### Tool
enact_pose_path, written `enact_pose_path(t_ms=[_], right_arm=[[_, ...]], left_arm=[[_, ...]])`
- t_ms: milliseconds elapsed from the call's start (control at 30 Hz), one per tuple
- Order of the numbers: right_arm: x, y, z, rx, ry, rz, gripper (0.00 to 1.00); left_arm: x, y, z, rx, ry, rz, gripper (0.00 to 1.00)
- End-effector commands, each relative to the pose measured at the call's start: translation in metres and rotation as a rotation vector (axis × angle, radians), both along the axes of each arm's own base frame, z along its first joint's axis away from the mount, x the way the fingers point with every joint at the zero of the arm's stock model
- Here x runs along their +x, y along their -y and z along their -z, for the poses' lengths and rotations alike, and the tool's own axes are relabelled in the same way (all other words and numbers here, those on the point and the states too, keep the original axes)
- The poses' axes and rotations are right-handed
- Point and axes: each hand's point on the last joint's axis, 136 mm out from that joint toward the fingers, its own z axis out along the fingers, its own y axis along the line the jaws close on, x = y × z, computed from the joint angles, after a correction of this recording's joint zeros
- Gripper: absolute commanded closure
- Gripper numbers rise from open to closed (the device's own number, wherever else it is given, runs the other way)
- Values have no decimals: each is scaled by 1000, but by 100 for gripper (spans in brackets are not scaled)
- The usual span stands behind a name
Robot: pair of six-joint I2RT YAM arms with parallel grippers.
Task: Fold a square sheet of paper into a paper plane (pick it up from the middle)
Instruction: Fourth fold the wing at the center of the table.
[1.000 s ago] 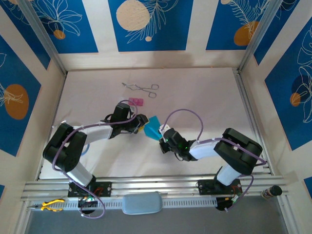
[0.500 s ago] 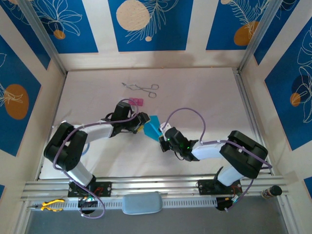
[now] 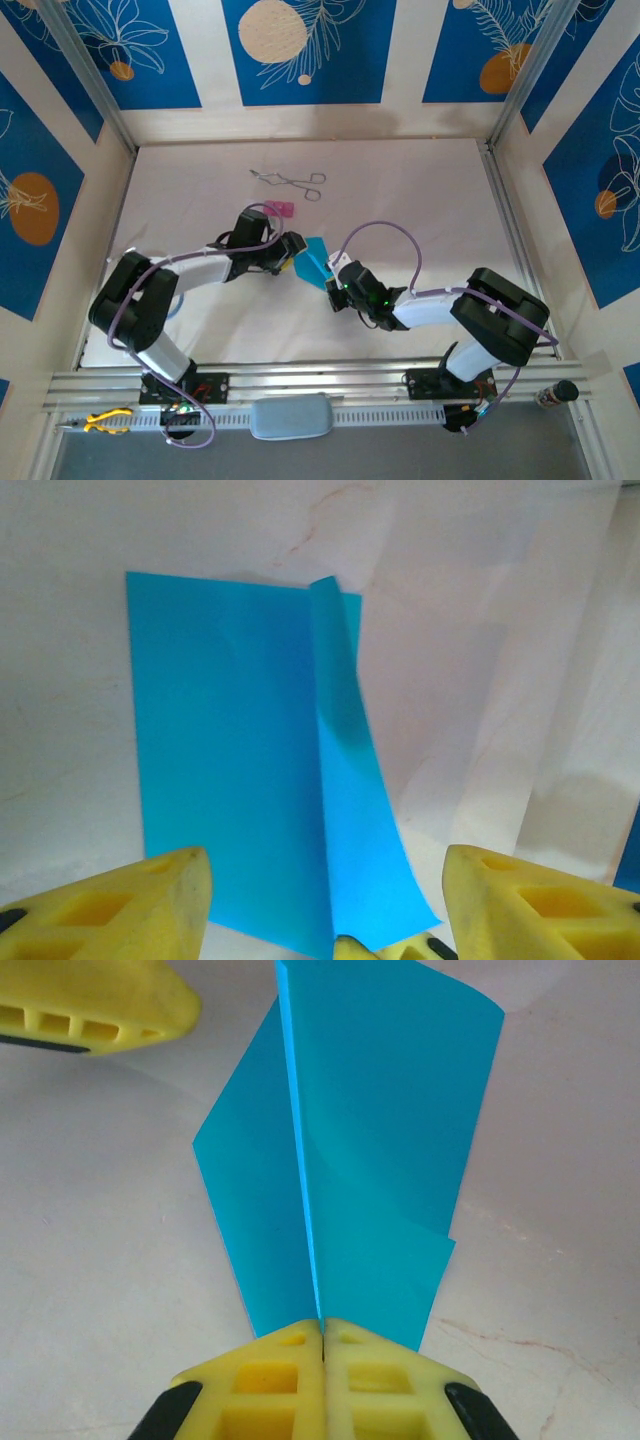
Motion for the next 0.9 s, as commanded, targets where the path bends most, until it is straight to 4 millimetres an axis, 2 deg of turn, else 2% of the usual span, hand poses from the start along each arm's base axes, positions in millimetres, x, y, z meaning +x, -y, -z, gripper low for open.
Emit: enact_pose_path(t_ms=[0, 233, 367, 600, 867], right_arm=[[1, -1, -7, 6, 27, -5, 95], [-1, -1, -5, -16, 27, -19, 95], [-3, -4, -6, -26, 37, -40, 95], [-9, -14, -12, -6, 75, -87, 92], [-11, -9, -4, -88, 97, -99, 89]], left_arm=[[3, 4, -2, -13, -20, 8, 38], [13, 14, -10, -42, 0, 27, 37], [14, 14, -8, -35, -10, 27, 37], [16, 6, 2, -7, -31, -19, 52], [15, 5, 1, -5, -33, -30, 67]])
